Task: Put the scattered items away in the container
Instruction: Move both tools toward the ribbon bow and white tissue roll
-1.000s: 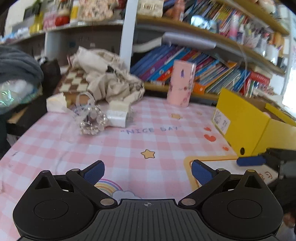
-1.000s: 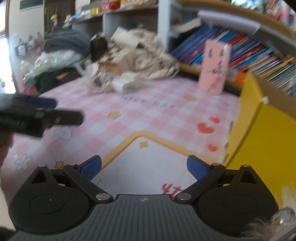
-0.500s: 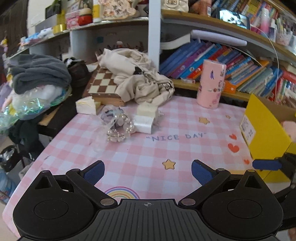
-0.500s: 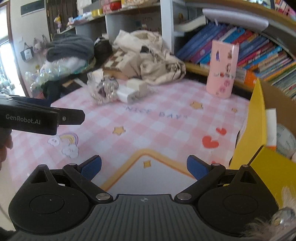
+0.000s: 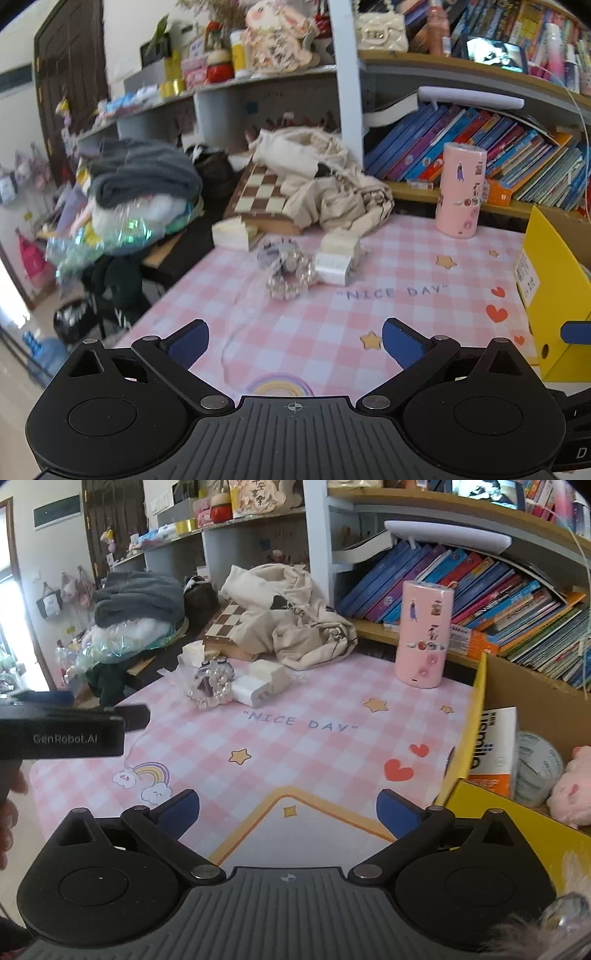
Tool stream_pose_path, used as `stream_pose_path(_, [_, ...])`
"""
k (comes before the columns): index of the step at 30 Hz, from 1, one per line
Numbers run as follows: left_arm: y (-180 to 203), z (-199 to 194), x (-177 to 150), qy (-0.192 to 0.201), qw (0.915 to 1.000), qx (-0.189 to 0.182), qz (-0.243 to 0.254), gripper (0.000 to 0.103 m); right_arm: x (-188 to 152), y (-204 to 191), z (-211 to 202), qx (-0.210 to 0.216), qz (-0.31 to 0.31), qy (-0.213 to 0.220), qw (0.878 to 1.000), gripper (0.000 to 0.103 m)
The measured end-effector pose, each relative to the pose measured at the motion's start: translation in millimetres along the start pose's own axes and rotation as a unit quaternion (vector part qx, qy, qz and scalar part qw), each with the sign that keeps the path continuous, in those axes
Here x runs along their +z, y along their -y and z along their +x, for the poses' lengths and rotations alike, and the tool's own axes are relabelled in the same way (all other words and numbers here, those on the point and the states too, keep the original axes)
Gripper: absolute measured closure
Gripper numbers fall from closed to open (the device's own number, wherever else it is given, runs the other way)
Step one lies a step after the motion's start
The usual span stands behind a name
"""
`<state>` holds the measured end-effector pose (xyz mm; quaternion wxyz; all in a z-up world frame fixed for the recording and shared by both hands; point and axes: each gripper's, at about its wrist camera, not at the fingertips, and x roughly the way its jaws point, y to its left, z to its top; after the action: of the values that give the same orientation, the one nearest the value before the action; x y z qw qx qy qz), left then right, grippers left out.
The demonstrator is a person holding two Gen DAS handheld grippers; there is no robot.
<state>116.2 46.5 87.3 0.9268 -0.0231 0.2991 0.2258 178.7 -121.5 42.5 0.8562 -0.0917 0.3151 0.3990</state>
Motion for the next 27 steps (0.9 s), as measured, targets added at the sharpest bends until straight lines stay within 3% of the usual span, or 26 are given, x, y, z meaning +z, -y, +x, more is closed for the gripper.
stream_pose_path(20, [36.8, -37.8, -21.0, -0.02, 0.9967, -0.03, 0.072, 0.001, -24.7, -1.3, -28.8, 0.013, 0.006, -0.026, 1.0, 0.0])
stream_pose_path(27, [35.2, -42.2, -22.3, -0.019, 0.9968, -0.032, 0.07, 0.001, -24.5, -1.6, -31.2, 0.008, 0.008, -0.027, 1.0, 0.0])
